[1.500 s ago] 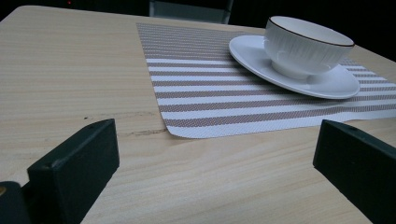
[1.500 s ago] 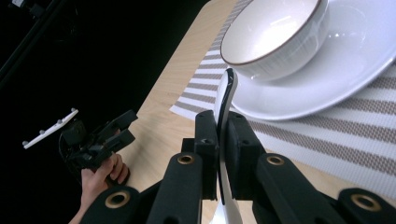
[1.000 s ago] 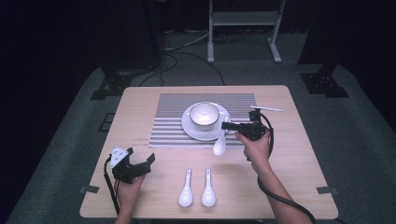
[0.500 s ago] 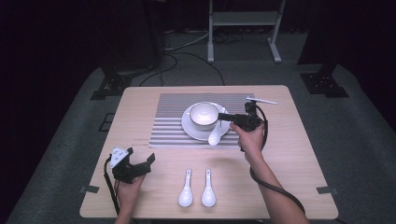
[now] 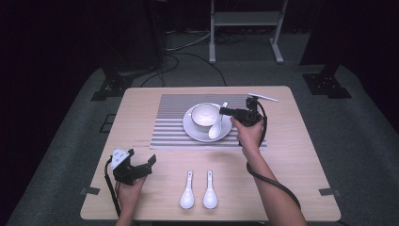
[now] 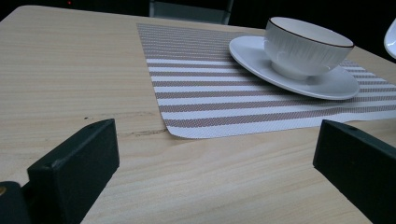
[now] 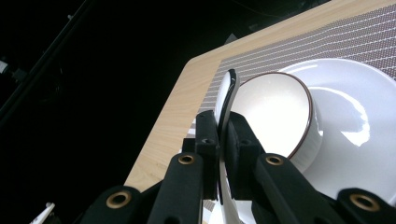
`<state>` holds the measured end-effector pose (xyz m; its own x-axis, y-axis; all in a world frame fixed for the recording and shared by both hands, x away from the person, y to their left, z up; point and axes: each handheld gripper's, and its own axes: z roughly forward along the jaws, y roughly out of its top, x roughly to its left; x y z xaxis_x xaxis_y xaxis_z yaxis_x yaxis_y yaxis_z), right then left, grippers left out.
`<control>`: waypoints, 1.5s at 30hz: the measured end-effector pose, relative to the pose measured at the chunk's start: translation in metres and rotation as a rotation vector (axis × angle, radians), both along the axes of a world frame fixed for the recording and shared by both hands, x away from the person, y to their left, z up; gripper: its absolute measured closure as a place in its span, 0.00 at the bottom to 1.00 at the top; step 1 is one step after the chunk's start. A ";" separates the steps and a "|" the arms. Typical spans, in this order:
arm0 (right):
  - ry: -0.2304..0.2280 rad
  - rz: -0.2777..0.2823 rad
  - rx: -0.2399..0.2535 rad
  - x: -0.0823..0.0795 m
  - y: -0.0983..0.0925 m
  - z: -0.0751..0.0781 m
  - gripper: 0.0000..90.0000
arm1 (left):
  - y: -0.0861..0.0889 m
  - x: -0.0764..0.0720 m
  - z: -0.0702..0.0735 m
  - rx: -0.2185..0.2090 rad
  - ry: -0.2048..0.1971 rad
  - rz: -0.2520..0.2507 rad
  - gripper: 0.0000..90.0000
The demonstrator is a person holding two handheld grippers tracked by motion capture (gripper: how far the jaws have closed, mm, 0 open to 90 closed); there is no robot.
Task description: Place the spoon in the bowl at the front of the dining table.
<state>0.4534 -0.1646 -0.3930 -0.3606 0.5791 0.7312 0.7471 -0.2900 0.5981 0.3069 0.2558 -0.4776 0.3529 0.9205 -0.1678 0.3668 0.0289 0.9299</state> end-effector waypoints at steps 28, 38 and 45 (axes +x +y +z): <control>0.022 -0.166 -0.019 0.034 0.020 0.003 0.94 | 0.000 0.000 0.000 -0.003 -0.002 0.000 0.00; 0.020 -0.208 -0.017 0.036 0.017 -0.006 0.94 | 0.000 0.000 0.000 0.000 -0.003 -0.002 0.00; 0.030 -0.205 -0.025 0.036 0.015 -0.016 0.94 | 0.000 0.000 0.000 -0.002 -0.002 -0.002 0.00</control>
